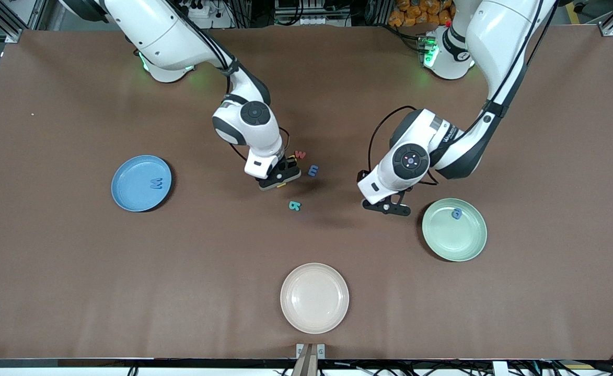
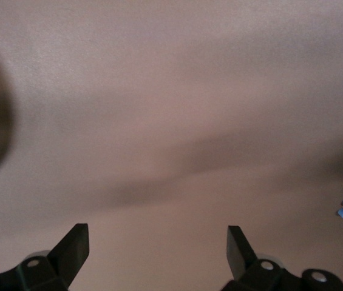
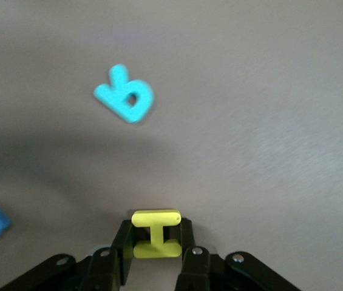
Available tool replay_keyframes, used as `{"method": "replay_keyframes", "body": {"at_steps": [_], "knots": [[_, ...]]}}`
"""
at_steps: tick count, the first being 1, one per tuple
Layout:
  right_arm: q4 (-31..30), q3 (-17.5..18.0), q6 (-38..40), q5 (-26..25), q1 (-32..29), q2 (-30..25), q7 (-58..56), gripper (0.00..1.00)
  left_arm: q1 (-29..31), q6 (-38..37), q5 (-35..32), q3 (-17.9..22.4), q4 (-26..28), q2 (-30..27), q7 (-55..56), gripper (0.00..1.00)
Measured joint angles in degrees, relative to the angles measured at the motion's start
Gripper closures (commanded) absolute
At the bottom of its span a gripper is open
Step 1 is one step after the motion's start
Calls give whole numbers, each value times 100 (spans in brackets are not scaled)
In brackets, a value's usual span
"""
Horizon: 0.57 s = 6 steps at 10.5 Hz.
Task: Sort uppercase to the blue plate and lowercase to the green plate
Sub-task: 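Place the H on the blue plate while the left gripper grasps the E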
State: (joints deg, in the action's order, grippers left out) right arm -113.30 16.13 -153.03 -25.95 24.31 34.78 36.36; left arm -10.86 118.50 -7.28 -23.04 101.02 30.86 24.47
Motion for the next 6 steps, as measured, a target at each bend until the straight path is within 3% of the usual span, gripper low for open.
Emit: {"method": "replay_keyframes", "body": {"at_steps": [2,6], "knots": [[77,-197,169,-2,-210,-86,-688,84,-66,5,0,-133,1,0,259,3],[110,-320,1260,0,-816,-696,-2324,84,-399,428,-151,-530,6,10,320,11]]}}
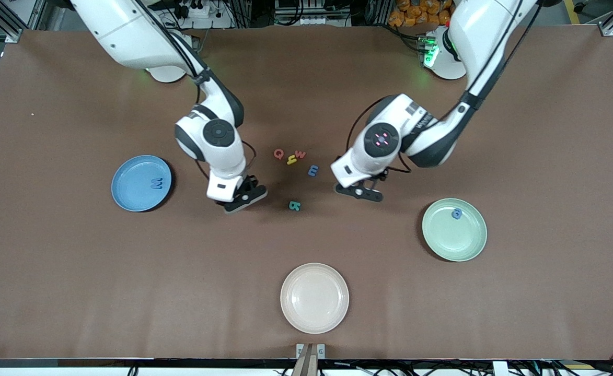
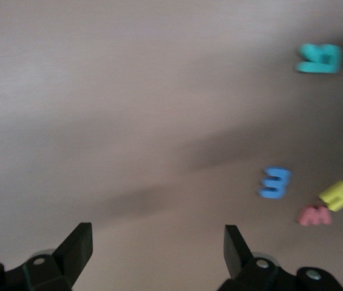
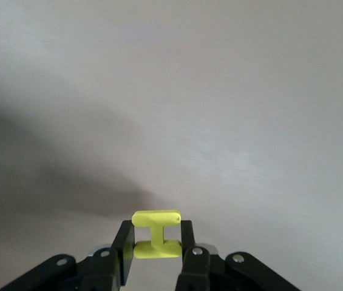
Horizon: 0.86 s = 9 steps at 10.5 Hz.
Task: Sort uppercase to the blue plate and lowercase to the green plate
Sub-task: 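Place the H on the blue plate while the left gripper grasps the E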
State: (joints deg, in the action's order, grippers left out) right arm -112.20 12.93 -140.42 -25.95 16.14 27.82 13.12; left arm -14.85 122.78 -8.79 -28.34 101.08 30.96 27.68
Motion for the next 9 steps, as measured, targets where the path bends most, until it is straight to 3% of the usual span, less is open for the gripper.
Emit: {"method": "replay_keyframes", "body": {"at_steps": [3,7,8,9], "knots": [[-259,-569,462,0,-207,-347,-1056,83,-509,717,-190,3,2,340,24,18],[-1040,-1205,487,0,-712,-703,-2312,81,-827,866,-417,59,-348,1018,34,29],[-1305,-1256,477,0,-844,-850,-2463,71,-905,874,-421,127,-430,1097,34,29],[-1533,-1339,399,0,-905,-961,-2586,72,-967,894,-422,177,-513,1158,34,29]]}}
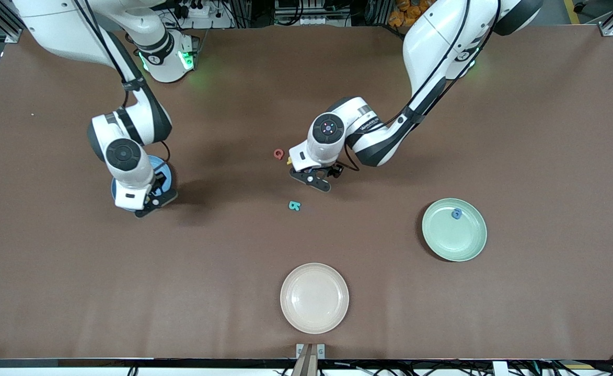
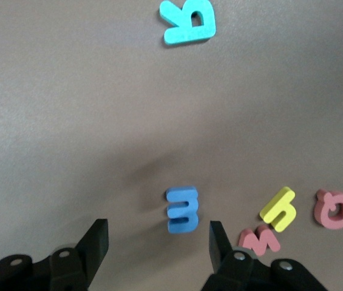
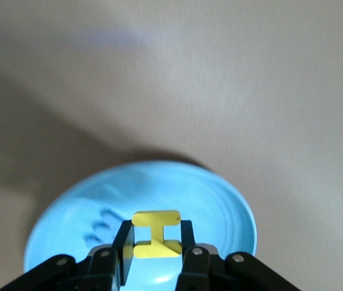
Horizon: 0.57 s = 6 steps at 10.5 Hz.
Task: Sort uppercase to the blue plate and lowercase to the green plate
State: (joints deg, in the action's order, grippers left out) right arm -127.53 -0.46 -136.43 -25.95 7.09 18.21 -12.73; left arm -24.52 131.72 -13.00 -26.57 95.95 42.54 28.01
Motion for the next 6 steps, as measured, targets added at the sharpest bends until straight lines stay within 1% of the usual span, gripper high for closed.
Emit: {"method": "replay_keyframes", "body": {"at_steps": [1,2,3,4,5,6], "knots": [[-202,-66,-184,0,-38,-44,-46,71,-35,22,0,14,-100,62,7,29],[-383,-98,-394,0,-78,-50,-96,63,-108,25,0,47,-238,151,74,30],[-467,-103,-476,0,-103,-54,-144,26,-237,25,-3,133,-338,236,169,31],[-487,-104,-491,0,-124,-60,-162,15,-365,25,-25,234,-395,309,209,32],[-488,-104,-493,0,-134,-68,-167,13,-418,27,-87,275,-420,352,238,32],[-488,-104,-494,0,-137,-77,-168,4,-427,27,-144,282,-437,375,250,32]]}}
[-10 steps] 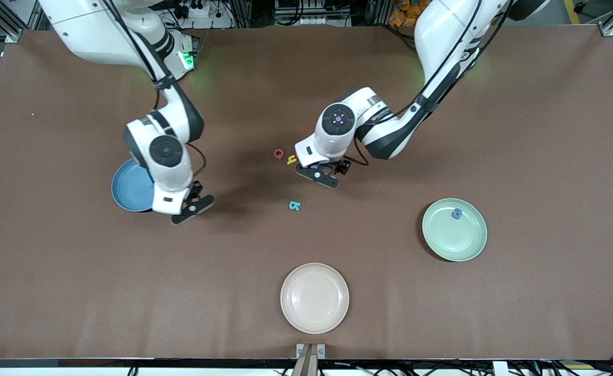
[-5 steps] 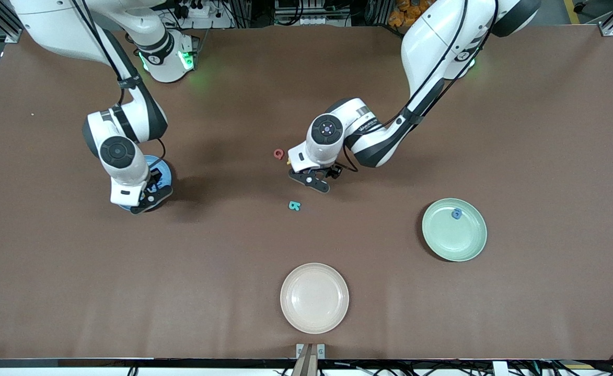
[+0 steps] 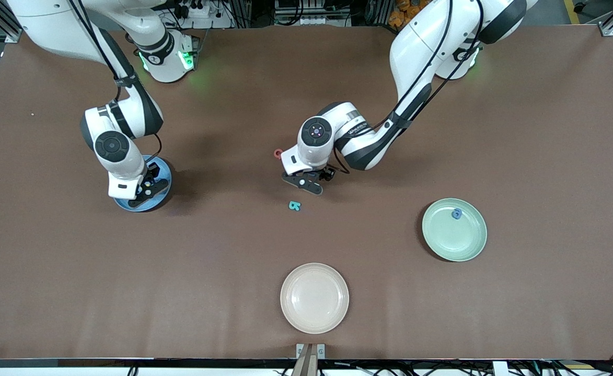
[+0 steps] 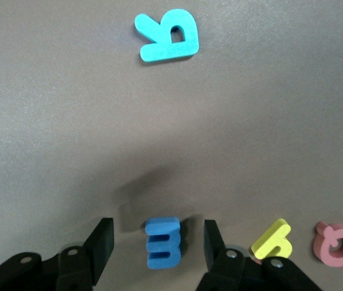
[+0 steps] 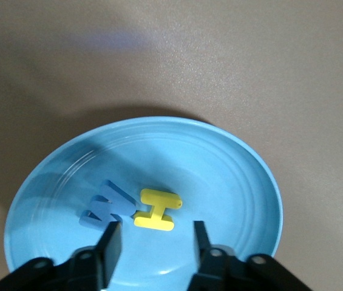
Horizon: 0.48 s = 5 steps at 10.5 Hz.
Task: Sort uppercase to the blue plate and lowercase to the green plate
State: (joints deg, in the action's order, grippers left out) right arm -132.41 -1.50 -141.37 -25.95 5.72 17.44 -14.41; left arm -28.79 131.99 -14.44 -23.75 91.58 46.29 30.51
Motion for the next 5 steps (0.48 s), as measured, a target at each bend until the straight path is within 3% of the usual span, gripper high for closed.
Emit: {"method": "replay_keyframes", "body": {"at_steps": [3,5], "knots": [[10,-3,-14,194,-9,-33,35,0,3,0,-9,19,-4,7,43,35],[112,-12,4,1222,-12,-82,22,0,1,-3,-11,19,0,14,139,35]]}}
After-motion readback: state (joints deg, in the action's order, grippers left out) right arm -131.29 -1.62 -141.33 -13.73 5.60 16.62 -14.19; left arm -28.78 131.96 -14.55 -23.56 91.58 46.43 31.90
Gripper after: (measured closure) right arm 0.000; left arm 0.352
